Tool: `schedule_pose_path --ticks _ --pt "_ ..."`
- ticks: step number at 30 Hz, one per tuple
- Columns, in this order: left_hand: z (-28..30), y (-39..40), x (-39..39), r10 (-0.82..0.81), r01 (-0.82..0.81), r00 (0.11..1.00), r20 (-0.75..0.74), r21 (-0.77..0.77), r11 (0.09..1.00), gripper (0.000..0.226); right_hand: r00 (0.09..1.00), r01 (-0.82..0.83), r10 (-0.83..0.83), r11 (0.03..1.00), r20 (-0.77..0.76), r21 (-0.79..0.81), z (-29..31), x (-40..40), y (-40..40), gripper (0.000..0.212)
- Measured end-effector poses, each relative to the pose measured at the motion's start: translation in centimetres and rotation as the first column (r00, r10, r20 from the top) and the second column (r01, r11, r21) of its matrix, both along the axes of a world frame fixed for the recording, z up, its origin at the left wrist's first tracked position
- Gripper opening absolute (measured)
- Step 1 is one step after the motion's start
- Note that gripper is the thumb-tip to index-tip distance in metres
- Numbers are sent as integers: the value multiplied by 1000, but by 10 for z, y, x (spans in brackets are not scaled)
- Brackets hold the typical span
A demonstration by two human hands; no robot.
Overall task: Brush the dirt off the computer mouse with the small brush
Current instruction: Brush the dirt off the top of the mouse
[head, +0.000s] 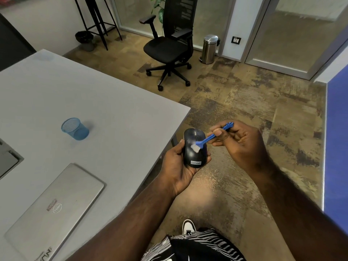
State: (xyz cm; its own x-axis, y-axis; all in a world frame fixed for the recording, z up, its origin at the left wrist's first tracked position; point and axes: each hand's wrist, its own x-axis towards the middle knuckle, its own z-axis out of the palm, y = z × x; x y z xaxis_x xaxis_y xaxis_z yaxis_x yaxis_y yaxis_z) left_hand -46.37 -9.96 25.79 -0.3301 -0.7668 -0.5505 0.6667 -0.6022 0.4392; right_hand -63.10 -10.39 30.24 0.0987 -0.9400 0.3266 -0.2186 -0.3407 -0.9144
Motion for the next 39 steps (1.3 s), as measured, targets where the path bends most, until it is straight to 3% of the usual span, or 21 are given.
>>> schedule_pose_path --ticks 5,8,10,15,18,21,25,27,31,36,39 --pt "-4 2 -1 -6 7 1000 26 -45 999 47 939 -93 14 973 -343 -213 8 8 1 16" --pt "-7 1 -1 0 2 1000 31 -70 998 41 909 -31 -107 947 -403 -320 17 12 -3 13" --pt "-7 1 -1 3 1 999 45 -78 997 38 905 4 -141 946 -402 -324 25 14 -7 12" --pt "-8 3 -1 -25 28 999 34 -94 995 49 874 -156 64 976 -481 -155 31 14 -7 18" --pt "-9 4 -1 -27 29 999 35 -78 997 46 903 -80 12 987 -430 -141 29 13 -9 22" --pt "-6 5 0 -38 40 999 36 -73 997 43 907 -30 -74 971 -415 -237 29 13 -9 15" --pt "-3 5 0 -41 43 999 29 -82 996 45 906 -128 100 991 -412 -39 25 3 -6 25" --pt "-2 5 0 -33 35 999 22 -72 997 47 906 -82 54 995 -419 -48 21 -3 -6 26" --pt "2 2 4 -6 6 1000 -5 -27 1000 51 975 84 -104 991 -196 -106 15 -10 -6 17" --pt "7 1 3 38 -39 997 -61 -18 999 50 964 -97 64 988 -259 -120 10 -8 8 14" --pt "6 0 3 28 -30 996 -87 -21 999 50 985 -14 -7 992 -175 -122 7 -7 8 11"
